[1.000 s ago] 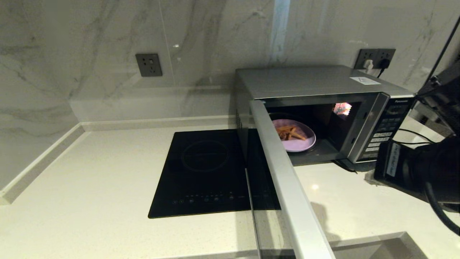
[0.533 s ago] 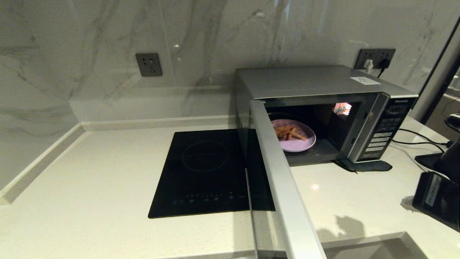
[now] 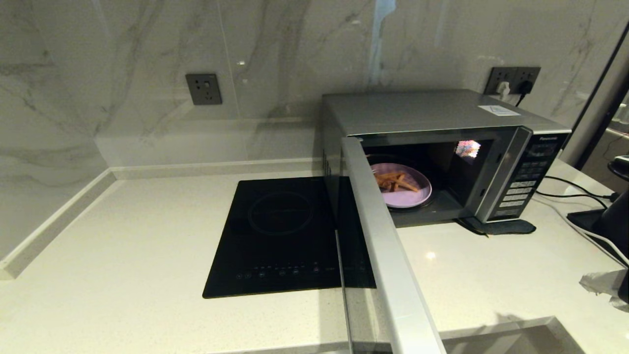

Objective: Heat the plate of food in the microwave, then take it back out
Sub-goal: Take the plate out of the microwave

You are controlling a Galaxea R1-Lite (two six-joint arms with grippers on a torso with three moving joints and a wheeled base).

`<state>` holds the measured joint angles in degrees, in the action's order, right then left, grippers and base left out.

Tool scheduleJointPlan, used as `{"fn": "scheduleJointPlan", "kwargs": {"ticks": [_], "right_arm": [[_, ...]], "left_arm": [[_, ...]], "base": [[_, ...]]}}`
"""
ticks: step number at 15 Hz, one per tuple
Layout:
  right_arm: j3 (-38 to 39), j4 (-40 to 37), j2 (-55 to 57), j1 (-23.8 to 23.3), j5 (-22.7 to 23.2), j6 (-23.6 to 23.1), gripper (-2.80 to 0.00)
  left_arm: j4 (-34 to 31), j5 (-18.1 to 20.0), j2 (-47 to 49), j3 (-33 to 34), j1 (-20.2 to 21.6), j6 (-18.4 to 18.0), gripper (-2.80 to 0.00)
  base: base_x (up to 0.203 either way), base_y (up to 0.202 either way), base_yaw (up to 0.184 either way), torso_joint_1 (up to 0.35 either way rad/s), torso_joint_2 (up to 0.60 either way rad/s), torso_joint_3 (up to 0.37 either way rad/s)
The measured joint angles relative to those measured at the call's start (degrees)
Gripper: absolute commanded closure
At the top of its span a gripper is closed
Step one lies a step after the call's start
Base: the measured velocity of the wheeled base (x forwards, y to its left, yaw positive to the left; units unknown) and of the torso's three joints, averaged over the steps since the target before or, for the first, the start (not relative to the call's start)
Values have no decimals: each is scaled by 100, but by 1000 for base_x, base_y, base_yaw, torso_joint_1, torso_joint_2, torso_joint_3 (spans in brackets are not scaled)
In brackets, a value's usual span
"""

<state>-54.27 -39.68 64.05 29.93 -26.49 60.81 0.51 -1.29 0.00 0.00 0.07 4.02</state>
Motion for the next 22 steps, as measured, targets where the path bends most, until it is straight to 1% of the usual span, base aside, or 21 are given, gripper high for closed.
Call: {"fn": "scheduleJointPlan", "kwargs": {"ticks": [2,5,6,7,9,11,14,17,20,22], "right_arm": [[13,98,80,-29,20,11,-280],[-114,720,560,-268,161,-70,-280],[-274,901,795,-446,364,-91,-280],[-485,994,1058,-669,661,-89,-280],[-947,1033,1592,-1066,1232,-55,-280],[-1492,1045,2202,-1357,1612,40,-280],[-2277,987,3076,-1539,1776,218,-280],[-2966,809,3840,-1596,1881,446,-280],[-3475,807,4423,-1607,1942,443,-280],[-3741,812,4735,-1621,1953,347,-280]], "left_arm": [[-2,0,0,0,0,-1,0],[0,0,0,0,0,1,0],[1,0,0,0,0,0,0],[1,0,0,0,0,0,0],[0,-1,0,0,0,0,0],[0,-2,0,0,0,-1,0],[0,0,0,0,0,-3,0],[0,0,0,0,0,0,0],[1,1,0,0,0,0,0],[0,0,0,0,0,-1,0]], "base": [[0,0,0,0,0,0],[0,0,0,0,0,0],[0,0,0,0,0,0],[0,0,0,0,0,0],[0,0,0,0,0,0],[0,0,0,0,0,0],[0,0,0,0,0,0],[0,0,0,0,0,0],[0,0,0,0,0,0],[0,0,0,0,0,0]]}}
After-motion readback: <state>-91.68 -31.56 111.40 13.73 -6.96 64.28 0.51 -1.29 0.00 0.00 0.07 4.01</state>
